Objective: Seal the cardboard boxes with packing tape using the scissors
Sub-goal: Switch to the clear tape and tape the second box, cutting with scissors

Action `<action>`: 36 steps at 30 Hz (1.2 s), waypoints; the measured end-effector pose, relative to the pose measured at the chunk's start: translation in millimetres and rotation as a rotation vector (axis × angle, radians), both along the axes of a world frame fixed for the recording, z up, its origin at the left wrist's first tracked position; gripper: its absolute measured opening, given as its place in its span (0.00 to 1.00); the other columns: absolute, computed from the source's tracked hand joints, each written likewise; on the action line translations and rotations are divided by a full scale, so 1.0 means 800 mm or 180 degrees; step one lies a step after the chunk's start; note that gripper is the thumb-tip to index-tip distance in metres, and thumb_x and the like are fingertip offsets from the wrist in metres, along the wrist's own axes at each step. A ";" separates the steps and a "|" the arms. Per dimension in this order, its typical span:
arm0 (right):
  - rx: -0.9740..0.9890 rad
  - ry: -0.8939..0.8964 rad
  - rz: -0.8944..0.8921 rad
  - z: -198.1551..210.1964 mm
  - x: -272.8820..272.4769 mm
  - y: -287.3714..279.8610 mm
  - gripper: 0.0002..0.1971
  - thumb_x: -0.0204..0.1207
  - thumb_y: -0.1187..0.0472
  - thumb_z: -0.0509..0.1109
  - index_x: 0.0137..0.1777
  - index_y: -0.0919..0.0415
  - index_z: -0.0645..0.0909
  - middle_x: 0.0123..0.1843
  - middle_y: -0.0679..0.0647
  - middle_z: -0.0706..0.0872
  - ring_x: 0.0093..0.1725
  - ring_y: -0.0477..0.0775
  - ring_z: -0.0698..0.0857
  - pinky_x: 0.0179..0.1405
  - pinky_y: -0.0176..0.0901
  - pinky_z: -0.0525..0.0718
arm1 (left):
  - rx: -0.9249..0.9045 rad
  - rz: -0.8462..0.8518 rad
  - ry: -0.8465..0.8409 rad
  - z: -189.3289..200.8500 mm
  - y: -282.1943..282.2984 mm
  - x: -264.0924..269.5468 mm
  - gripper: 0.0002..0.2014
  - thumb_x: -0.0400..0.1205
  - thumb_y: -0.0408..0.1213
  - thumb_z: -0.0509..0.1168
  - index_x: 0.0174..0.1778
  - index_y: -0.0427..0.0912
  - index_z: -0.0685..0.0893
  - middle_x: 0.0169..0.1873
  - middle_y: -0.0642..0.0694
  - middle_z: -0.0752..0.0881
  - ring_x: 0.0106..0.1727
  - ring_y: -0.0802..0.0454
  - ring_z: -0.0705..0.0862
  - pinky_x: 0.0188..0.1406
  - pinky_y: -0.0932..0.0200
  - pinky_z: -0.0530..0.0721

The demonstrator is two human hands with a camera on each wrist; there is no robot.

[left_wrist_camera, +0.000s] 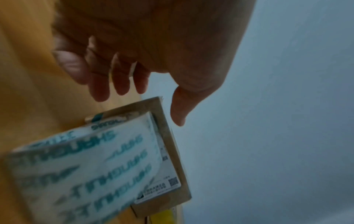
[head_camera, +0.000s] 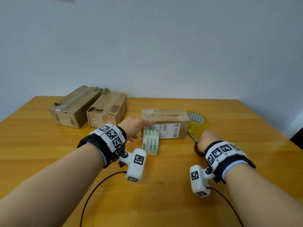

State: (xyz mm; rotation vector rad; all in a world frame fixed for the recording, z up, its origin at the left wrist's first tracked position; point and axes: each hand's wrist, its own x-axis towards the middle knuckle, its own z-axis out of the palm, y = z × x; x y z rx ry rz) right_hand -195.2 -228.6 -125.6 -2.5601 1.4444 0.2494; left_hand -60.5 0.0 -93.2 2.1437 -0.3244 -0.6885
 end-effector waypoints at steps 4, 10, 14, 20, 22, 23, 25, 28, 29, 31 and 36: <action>0.0302 -0.0297 -0.0049 0.020 -0.015 -0.002 0.09 0.82 0.61 0.70 0.53 0.69 0.83 0.41 0.61 0.86 0.40 0.60 0.88 0.31 0.46 0.85 | 0.0041 -0.0122 0.0485 0.001 0.001 -0.023 0.27 0.76 0.66 0.67 0.60 0.48 0.83 0.51 0.47 0.86 0.46 0.48 0.84 0.39 0.55 0.79; 0.0411 0.0147 0.0378 0.061 -0.034 0.009 0.05 0.83 0.65 0.69 0.47 0.67 0.81 0.41 0.59 0.83 0.45 0.58 0.85 0.41 0.43 0.83 | -0.0210 0.0049 0.0824 0.007 -0.005 -0.033 0.17 0.82 0.50 0.70 0.58 0.40 0.82 0.48 0.41 0.89 0.46 0.44 0.88 0.52 0.50 0.84; 0.0323 0.0659 0.0650 0.079 -0.047 0.004 0.15 0.78 0.56 0.78 0.57 0.66 0.86 0.47 0.57 0.90 0.43 0.56 0.85 0.43 0.44 0.85 | -0.0168 0.0141 0.0729 0.012 -0.013 -0.027 0.21 0.82 0.46 0.70 0.63 0.36 0.79 0.59 0.35 0.85 0.61 0.34 0.86 0.65 0.37 0.83; 0.0660 0.0668 0.0953 0.097 -0.070 -0.016 0.13 0.81 0.56 0.73 0.59 0.63 0.90 0.49 0.54 0.93 0.39 0.50 0.83 0.43 0.38 0.82 | -0.0311 0.0193 0.0749 0.012 -0.017 -0.016 0.21 0.81 0.41 0.71 0.65 0.32 0.79 0.58 0.34 0.86 0.64 0.31 0.85 0.66 0.34 0.81; 0.0823 0.0671 0.1113 0.106 -0.079 -0.011 0.09 0.83 0.59 0.72 0.60 0.57 0.89 0.46 0.49 0.88 0.39 0.46 0.81 0.37 0.35 0.79 | -0.0359 0.0196 0.0822 0.010 -0.017 -0.013 0.23 0.78 0.42 0.72 0.66 0.34 0.80 0.59 0.35 0.86 0.61 0.33 0.86 0.66 0.33 0.81; 0.1043 0.0571 0.1123 0.108 -0.082 -0.009 0.08 0.81 0.60 0.75 0.58 0.54 0.89 0.46 0.49 0.89 0.40 0.47 0.83 0.37 0.37 0.80 | -0.0410 0.0217 0.0840 0.007 -0.017 -0.011 0.26 0.75 0.45 0.73 0.66 0.36 0.80 0.59 0.36 0.86 0.61 0.34 0.86 0.66 0.33 0.81; 0.1667 0.0280 0.1255 0.109 -0.083 -0.003 0.11 0.74 0.59 0.81 0.56 0.51 0.90 0.49 0.54 0.93 0.44 0.52 0.88 0.45 0.45 0.87 | -0.0344 0.0202 0.0830 0.006 -0.019 -0.010 0.30 0.71 0.52 0.73 0.65 0.39 0.81 0.60 0.36 0.87 0.62 0.33 0.86 0.66 0.33 0.81; 0.2502 -0.0833 0.1360 0.109 -0.067 0.025 0.16 0.73 0.61 0.77 0.62 0.53 0.86 0.52 0.56 0.94 0.47 0.53 0.91 0.45 0.42 0.90 | -0.0209 0.0130 0.0557 0.012 -0.015 -0.017 0.24 0.80 0.53 0.70 0.61 0.35 0.81 0.57 0.34 0.88 0.60 0.33 0.87 0.64 0.35 0.83; 0.2740 -0.1331 0.1328 0.110 -0.058 0.040 0.17 0.75 0.63 0.75 0.64 0.54 0.84 0.52 0.57 0.94 0.46 0.52 0.91 0.41 0.39 0.89 | -0.0205 0.0170 0.0526 0.013 -0.014 -0.018 0.23 0.81 0.53 0.70 0.60 0.36 0.82 0.56 0.35 0.88 0.58 0.34 0.88 0.63 0.36 0.84; 0.2757 -0.2109 0.1316 0.111 -0.033 0.069 0.17 0.80 0.64 0.72 0.68 0.54 0.80 0.53 0.57 0.93 0.47 0.51 0.91 0.38 0.37 0.88 | -0.0199 0.0219 0.0499 0.011 -0.012 -0.018 0.24 0.79 0.54 0.71 0.60 0.36 0.82 0.55 0.36 0.89 0.56 0.36 0.89 0.61 0.38 0.86; 0.1037 -0.2199 0.2092 0.110 0.041 0.110 0.15 0.87 0.58 0.67 0.71 0.48 0.74 0.57 0.49 0.89 0.55 0.51 0.88 0.56 0.46 0.86 | -0.0439 0.0354 0.0676 -0.014 -0.020 0.005 0.41 0.58 0.53 0.79 0.64 0.34 0.81 0.55 0.33 0.89 0.54 0.32 0.89 0.57 0.34 0.87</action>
